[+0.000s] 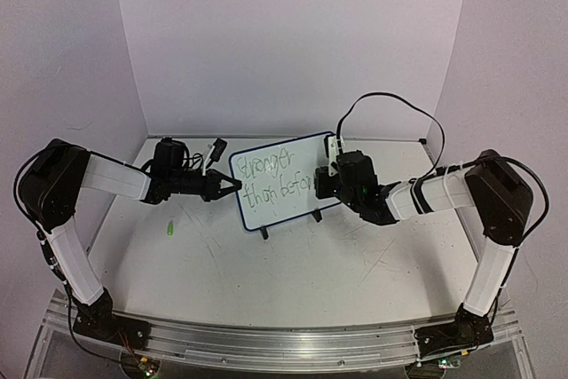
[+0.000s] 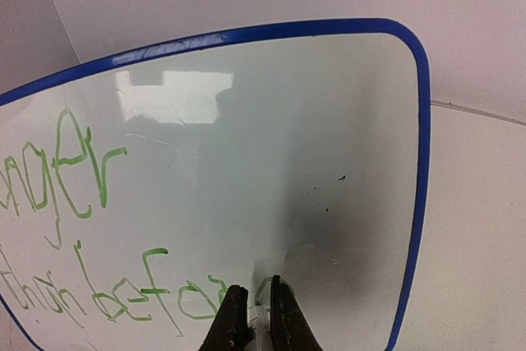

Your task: Write a sentence on the whiteboard

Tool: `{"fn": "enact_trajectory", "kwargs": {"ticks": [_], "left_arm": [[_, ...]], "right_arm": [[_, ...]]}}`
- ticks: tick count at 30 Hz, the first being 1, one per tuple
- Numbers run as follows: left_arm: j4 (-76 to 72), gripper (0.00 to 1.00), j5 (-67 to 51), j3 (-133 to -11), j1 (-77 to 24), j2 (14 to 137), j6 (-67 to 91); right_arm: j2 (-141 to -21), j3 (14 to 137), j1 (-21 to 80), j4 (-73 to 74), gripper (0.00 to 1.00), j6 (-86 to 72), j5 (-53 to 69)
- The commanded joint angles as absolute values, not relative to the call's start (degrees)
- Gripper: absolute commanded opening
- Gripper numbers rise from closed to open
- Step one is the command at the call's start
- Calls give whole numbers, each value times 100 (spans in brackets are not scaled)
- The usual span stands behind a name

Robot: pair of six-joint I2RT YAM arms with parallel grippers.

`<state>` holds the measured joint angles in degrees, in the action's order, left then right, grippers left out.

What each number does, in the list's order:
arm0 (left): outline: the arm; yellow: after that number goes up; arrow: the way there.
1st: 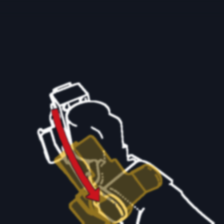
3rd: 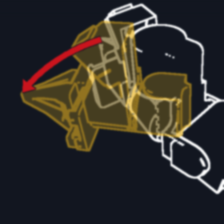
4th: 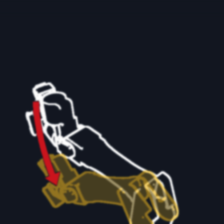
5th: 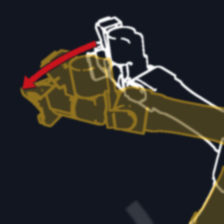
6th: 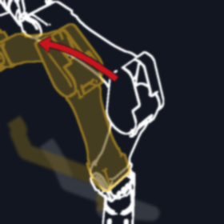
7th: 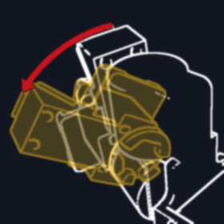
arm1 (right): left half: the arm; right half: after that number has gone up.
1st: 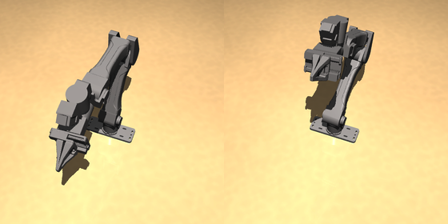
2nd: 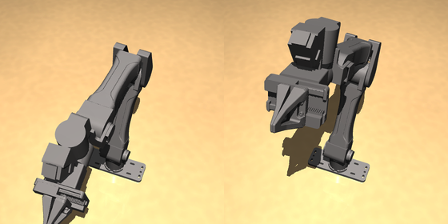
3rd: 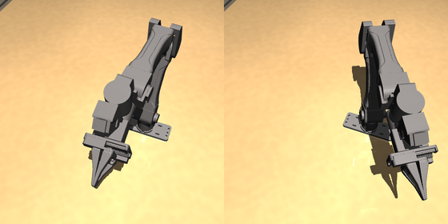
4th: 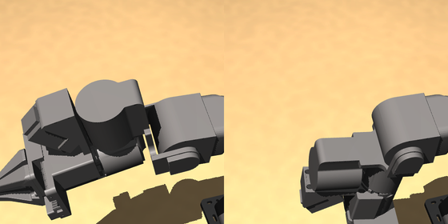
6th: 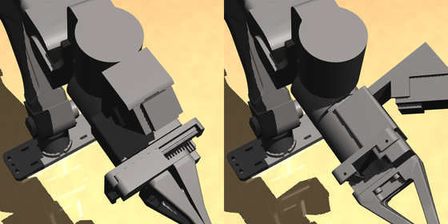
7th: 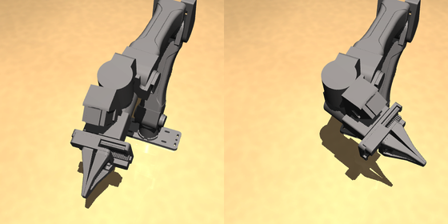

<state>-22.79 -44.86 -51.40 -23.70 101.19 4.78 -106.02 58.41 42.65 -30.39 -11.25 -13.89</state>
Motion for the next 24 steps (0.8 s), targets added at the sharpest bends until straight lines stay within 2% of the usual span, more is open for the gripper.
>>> {"fn": "enact_trajectory", "kwargs": {"ticks": [1,24], "left_arm": [[-1897,0,-3667,-5190,-2308,10160,-232],[-1872,0,-3665,-5216,-2303,10196,-237]], "right_arm": [[-10890,5800,4263,-3008,0,-1142,-1498],[-10845,5641,4206,-2975,0,-1099,-1613]]}}
